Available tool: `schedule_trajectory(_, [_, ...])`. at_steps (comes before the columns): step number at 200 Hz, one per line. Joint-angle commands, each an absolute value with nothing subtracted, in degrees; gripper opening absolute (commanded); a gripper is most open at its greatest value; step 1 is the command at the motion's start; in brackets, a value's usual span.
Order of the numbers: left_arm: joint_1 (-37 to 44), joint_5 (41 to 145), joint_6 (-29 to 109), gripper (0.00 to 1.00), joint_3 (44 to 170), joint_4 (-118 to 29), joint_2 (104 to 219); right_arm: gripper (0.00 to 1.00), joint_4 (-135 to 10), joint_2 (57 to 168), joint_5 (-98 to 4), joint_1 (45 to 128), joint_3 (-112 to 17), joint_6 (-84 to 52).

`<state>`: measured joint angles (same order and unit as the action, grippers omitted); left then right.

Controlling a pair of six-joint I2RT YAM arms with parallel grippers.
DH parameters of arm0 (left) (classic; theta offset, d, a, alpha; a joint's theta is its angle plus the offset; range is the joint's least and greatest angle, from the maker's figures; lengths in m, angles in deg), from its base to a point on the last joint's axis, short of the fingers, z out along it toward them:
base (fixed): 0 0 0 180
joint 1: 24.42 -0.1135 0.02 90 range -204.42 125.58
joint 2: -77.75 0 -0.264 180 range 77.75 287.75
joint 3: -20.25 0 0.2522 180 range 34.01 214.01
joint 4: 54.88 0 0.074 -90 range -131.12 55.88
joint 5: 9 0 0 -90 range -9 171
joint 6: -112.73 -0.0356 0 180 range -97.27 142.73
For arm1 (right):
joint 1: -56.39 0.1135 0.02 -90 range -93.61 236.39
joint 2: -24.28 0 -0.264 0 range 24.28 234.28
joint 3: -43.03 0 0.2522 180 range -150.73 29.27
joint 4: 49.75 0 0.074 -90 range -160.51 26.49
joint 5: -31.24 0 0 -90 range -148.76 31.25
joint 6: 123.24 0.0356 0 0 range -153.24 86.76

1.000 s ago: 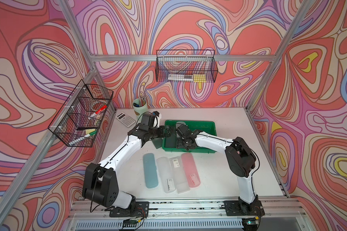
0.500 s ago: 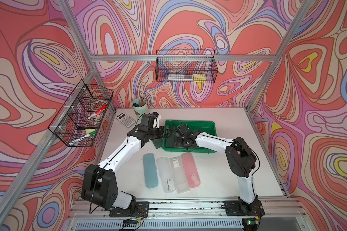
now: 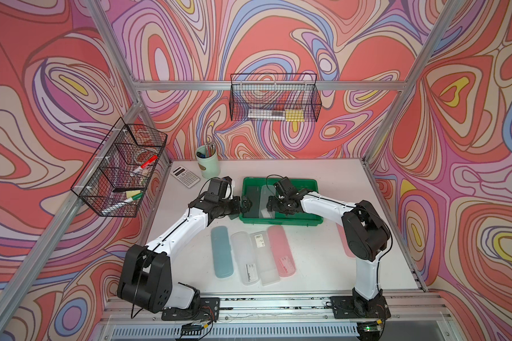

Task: Put the pencil case into the storage box
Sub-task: Place the pencil case at the storage box.

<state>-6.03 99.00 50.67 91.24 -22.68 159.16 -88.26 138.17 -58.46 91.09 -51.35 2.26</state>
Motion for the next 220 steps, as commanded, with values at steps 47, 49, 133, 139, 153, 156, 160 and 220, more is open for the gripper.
schedule_trajectory(47, [-6.23, 99.20, 52.52, 0.99, 89.58, -23.23, 157.04, 0.76, -86.36, 146.09, -53.85, 91.37, -59.12, -2.57])
schedule_trajectory(49, [-6.23, 99.24, 52.57, 0.99, 89.56, -23.20, 156.97, 0.76, -86.29, 146.16, -53.77, 91.37, -59.21, -2.63])
schedule_trajectory(133, [-6.25, 101.38, 55.63, 0.99, 86.04, -22.68, 153.99, 0.81, -86.96, 146.08, -53.11, 90.87, -62.09, -7.92])
schedule_trajectory(139, [-6.23, 101.68, 55.75, 0.99, 86.19, -22.31, 154.12, 0.81, -87.04, 145.28, -53.31, 90.72, -61.68, -7.76])
schedule_trajectory(153, [-6.23, 102.17, 55.87, 0.99, 86.85, -21.57, 154.64, 0.83, -88.27, 143.22, -54.31, 90.67, -61.43, -7.84])
schedule_trajectory(156, [-6.24, 102.46, 55.87, 0.99, 87.03, -21.40, 154.80, 0.83, -88.82, 142.70, -54.66, 90.67, -61.50, -7.86])
schedule_trajectory(160, [-6.23, 102.85, 55.87, 0.99, 87.30, -21.18, 155.10, 0.84, -89.64, 141.99, -55.14, 90.67, -61.64, -7.80])
schedule_trajectory(220, [-4.98, 104.40, 54.54, 0.99, 92.46, -11.00, 156.04, 0.88, -95.61, 126.26, -59.74, 90.71, -54.56, -5.91])
